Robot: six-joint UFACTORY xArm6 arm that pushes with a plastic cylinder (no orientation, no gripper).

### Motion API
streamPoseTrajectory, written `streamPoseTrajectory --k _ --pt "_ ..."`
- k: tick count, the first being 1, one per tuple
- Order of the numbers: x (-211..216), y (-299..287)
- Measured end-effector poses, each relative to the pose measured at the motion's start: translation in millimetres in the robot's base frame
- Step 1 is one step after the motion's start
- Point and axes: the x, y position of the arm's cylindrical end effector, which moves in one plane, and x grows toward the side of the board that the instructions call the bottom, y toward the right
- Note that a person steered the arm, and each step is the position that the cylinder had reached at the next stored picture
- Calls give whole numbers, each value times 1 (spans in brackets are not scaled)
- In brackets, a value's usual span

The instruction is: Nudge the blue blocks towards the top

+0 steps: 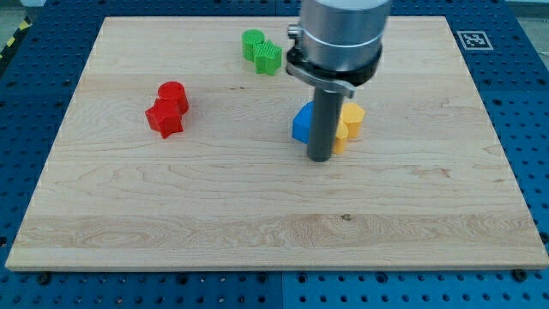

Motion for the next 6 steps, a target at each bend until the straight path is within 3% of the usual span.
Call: streamPoseTrajectory --k 3,6 --pt "-23 -22" --pt "-10 -9"
